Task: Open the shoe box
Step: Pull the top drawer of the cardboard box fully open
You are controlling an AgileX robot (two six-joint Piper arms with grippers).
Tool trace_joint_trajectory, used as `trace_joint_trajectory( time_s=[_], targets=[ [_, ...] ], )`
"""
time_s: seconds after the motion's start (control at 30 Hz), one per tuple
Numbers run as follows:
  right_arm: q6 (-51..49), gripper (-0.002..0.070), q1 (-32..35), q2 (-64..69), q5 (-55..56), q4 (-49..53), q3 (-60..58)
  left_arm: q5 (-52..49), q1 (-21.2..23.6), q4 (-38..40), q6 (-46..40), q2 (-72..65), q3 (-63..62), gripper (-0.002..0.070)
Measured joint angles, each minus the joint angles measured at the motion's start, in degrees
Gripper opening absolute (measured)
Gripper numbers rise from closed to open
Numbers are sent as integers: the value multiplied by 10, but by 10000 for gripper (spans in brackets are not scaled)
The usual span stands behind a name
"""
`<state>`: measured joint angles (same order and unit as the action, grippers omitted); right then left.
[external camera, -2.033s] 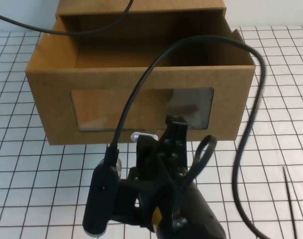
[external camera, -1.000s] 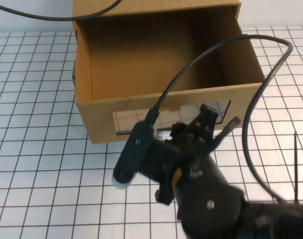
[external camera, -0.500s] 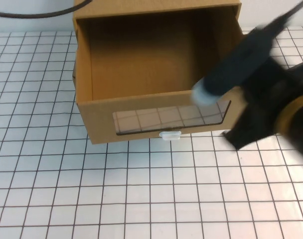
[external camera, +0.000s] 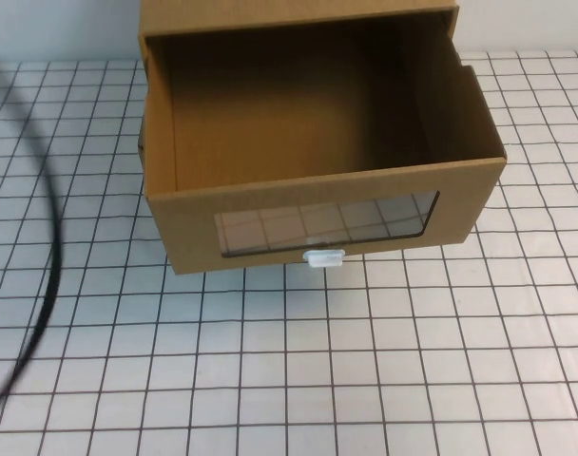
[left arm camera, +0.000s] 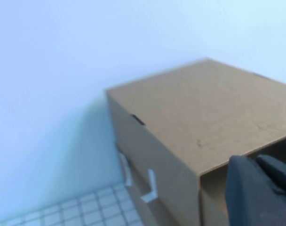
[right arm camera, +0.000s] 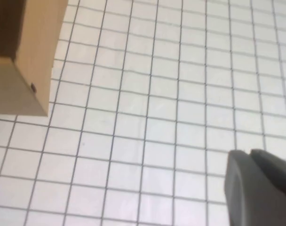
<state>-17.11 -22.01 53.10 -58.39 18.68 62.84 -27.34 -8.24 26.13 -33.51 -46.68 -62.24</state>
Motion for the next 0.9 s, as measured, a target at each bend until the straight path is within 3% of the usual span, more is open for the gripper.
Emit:
trace_joint_trajectory(
  time_s=[0.17,0.4,0.67,0.9],
  targets=[
    [30,-13,50,-63,83,-83,-108,105,0,1,0,177,193,-2],
    [34,-13,53,-188,264,-157,-297,134,0,-2,-11,347,360,-2],
    [34,-13,53,-309,445,-206,-451,148,0,35,-11,410,529,-2],
    [34,-13,53,-318,525,-209,-493,206,0,89,-35,413,636,-2]
  ],
)
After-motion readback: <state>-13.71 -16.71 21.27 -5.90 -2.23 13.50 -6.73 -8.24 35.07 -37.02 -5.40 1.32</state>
